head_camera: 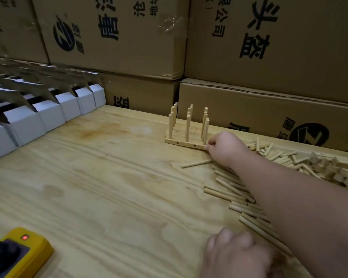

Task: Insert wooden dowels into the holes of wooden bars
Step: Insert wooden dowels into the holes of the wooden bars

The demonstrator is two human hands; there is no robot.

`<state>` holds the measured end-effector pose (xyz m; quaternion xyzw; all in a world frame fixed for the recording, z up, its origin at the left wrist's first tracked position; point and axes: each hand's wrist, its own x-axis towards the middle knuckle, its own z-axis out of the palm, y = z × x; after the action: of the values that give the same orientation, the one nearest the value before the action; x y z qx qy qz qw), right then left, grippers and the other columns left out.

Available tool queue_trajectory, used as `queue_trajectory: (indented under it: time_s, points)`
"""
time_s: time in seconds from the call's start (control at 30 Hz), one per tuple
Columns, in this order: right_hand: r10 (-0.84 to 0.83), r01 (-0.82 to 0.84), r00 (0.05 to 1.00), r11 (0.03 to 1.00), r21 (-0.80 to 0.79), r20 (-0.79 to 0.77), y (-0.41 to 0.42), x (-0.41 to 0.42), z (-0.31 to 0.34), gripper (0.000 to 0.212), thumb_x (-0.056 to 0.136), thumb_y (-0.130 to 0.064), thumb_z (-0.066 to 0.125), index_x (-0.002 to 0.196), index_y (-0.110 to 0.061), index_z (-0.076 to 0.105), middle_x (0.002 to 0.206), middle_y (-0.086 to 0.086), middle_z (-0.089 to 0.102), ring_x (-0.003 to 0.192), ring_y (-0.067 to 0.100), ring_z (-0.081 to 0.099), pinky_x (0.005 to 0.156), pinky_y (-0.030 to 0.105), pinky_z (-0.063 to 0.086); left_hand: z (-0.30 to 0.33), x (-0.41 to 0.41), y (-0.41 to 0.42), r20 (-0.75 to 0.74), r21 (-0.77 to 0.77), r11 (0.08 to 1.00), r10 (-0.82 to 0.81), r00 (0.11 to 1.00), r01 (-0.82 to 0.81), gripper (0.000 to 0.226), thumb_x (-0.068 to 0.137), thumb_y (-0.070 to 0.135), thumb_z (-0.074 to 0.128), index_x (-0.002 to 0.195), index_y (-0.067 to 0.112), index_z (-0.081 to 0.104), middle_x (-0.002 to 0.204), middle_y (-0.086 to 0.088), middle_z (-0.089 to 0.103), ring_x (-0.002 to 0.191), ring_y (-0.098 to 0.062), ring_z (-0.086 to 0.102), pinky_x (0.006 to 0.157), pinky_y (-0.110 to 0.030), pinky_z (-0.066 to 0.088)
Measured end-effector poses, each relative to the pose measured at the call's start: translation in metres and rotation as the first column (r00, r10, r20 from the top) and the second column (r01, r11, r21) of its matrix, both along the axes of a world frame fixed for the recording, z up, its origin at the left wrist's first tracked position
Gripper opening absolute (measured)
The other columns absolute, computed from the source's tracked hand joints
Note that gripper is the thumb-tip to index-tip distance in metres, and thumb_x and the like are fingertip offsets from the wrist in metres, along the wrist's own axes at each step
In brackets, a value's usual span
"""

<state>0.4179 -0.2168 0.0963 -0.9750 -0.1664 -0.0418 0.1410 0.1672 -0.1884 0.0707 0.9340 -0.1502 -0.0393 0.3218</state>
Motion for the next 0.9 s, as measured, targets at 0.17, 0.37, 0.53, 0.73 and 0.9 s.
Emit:
queue_trajectory:
  time_s: [0.17, 0.37, 0.53, 0.73, 0.9]
  points:
    - [-0.019, 0.02, 1.0, 0.999, -0.036, 0.005, 0.005, 0.001, 0.002, 0.027, 0.093, -0.047, 0.061, 0.098, -0.025, 0.075, 0.085, -0.006, 0.068, 0.081, 0.017, 0.062, 0.075, 0.035, 0.057, 0.002, -0.001, -0.002, -0.069, -0.011, 1.0, -0.025, 0.997, 0.024, 0.033, 0.102, 0.05, 0.048, 0.135, 0.05, 0.05, 0.131, 0.005, 0.042, 0.131, -0.021, 0.028, 0.098, -0.023, 0.009]
    - [-0.023, 0.029, 0.996, 0.997, -0.07, 0.089, 0.007, 0.002, -0.004, 0.024, 0.09, -0.046, 0.055, 0.09, -0.028, 0.071, 0.078, -0.01, 0.064, 0.074, 0.013, 0.057, 0.056, 0.027, 0.044, 0.003, -0.005, -0.002, -0.06, -0.02, 1.0, 0.002, 0.998, -0.003, 0.031, 0.1, 0.05, 0.049, 0.13, 0.046, 0.054, 0.125, 0.006, 0.044, 0.124, -0.019, 0.03, 0.103, -0.028, 0.013]
    - [0.008, -0.006, 0.998, 0.999, -0.033, 0.063, -0.005, 0.001, -0.003, 0.018, 0.088, -0.047, 0.054, 0.081, -0.034, 0.063, 0.079, -0.014, 0.062, 0.078, 0.012, 0.058, 0.059, 0.028, 0.048, 0.0, -0.01, -0.005, 0.003, 0.003, 0.998, 0.07, 0.998, -0.07, 0.036, 0.093, 0.037, 0.057, 0.129, 0.042, 0.058, 0.122, 0.008, 0.047, 0.123, -0.016, 0.03, 0.108, -0.027, 0.015]
    - [-0.017, 0.008, 0.997, 0.994, 0.111, 0.075, -0.033, -0.034, 0.015, 0.022, 0.092, -0.04, 0.053, 0.088, -0.029, 0.071, 0.078, -0.011, 0.065, 0.073, 0.012, 0.06, 0.065, 0.031, 0.054, -0.006, -0.019, -0.015, 0.121, -0.002, 0.985, 0.171, 0.978, -0.172, 0.052, 0.073, 0.033, 0.049, 0.122, 0.052, 0.055, 0.111, 0.015, 0.051, 0.115, -0.004, 0.035, 0.102, -0.017, 0.015]
    - [-0.054, 0.015, 0.996, 0.895, 0.445, 0.074, -0.08, -0.122, 0.024, 0.017, 0.093, -0.032, 0.057, 0.086, -0.03, 0.072, 0.077, -0.018, 0.066, 0.073, 0.0, 0.061, 0.063, 0.022, 0.047, -0.009, -0.023, -0.017, 0.144, 0.032, 0.983, 0.176, 0.974, -0.183, 0.056, 0.067, 0.033, 0.039, 0.118, 0.052, 0.051, 0.106, 0.025, 0.051, 0.112, 0.003, 0.036, 0.103, -0.019, 0.019]
